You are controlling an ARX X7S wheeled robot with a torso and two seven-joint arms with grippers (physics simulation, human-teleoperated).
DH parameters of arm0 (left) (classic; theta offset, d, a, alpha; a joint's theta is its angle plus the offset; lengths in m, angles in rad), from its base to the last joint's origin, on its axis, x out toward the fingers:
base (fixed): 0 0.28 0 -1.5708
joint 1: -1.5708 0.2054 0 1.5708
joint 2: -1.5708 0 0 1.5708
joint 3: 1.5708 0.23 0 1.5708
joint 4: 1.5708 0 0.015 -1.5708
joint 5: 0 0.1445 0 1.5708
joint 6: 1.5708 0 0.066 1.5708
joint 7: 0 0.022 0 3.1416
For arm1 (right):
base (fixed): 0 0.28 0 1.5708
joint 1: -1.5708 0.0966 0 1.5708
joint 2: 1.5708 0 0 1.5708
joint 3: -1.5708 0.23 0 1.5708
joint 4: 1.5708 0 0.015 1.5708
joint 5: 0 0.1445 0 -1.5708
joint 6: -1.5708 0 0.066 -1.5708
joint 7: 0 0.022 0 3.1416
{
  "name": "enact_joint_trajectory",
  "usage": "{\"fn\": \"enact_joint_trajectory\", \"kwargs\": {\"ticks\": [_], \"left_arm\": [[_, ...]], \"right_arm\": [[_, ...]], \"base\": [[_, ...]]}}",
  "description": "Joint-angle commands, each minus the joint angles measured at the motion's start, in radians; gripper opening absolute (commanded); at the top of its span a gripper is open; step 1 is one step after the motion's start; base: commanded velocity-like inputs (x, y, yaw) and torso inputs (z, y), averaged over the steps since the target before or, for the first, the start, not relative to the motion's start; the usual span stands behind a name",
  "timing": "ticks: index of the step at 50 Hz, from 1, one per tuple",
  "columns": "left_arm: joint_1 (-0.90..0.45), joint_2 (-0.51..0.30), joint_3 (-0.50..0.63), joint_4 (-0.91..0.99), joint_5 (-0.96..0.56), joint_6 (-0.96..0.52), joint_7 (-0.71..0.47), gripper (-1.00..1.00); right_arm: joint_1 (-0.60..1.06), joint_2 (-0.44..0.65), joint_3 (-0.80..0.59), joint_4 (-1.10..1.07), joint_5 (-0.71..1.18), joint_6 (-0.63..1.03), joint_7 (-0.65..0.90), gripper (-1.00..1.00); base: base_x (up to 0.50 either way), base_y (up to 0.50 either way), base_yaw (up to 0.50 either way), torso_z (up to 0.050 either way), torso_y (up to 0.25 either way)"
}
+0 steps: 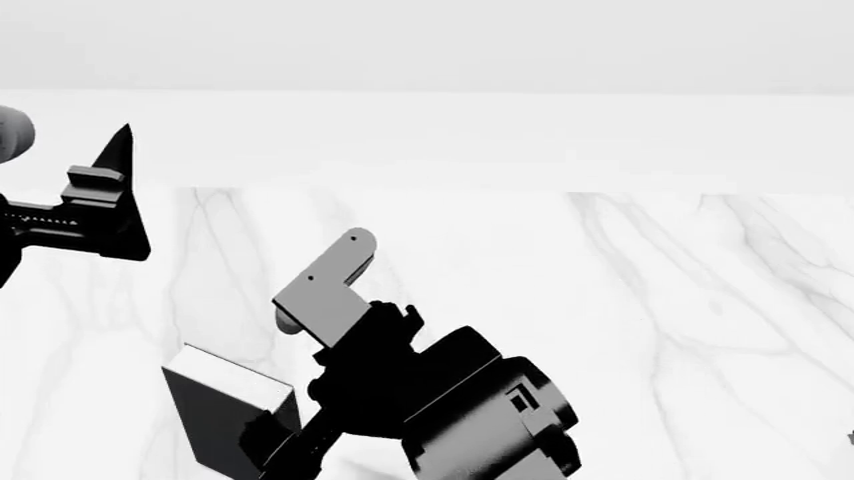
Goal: Pick up the book on the left and place it on top of the shelf.
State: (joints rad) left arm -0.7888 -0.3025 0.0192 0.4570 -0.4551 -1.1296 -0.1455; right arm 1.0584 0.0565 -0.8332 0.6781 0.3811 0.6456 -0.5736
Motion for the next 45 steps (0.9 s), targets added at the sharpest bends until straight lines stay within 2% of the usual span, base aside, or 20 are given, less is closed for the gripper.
{"fn": "enact_joint_trajectory", "kwargs": {"ticks": [1,11,27,33,34,45], "left_arm": [[0.003,-0.001,0.0,0.004,-0.006,0.0,-0.004,1.0],[0.003,-0.003,0.0,0.002,-0.011,0.004,-0.005,1.0],[0.005,-0.007,0.005,-0.002,-0.016,0.01,-0.008,1.0],[0.009,-0.009,0.005,-0.005,-0.017,0.015,-0.008,1.0],[0.01,-0.009,0.005,-0.006,-0.016,0.017,-0.008,1.0],[0.01,-0.01,0.009,-0.005,-0.021,0.014,-0.013,1.0]], "right_arm": [[0.002,-0.033,-0.023,0.104,-0.001,-0.06,-0.012,1.0],[0.013,-0.053,-0.085,0.187,0.036,-0.111,-0.007,1.0],[0.071,-0.056,-0.39,0.313,0.336,-0.241,0.055,1.0],[0.087,-0.055,-0.456,0.322,0.398,-0.285,0.07,1.0],[0.088,-0.054,-0.459,0.322,0.403,-0.288,0.072,-1.0],[0.088,-0.021,-0.463,0.25,0.413,-0.283,0.096,-1.0]], "base": [[0.0,0.0,0.0,0.0,0.0],[0.0,0.0,0.0,0.0,0.0],[0.0,0.0,0.0,0.0,0.0],[0.0,0.0,0.0,0.0,0.0],[0.0,0.0,0.0,0.0,0.0],[0.0,0.0,0.0,0.0,0.0]]}}
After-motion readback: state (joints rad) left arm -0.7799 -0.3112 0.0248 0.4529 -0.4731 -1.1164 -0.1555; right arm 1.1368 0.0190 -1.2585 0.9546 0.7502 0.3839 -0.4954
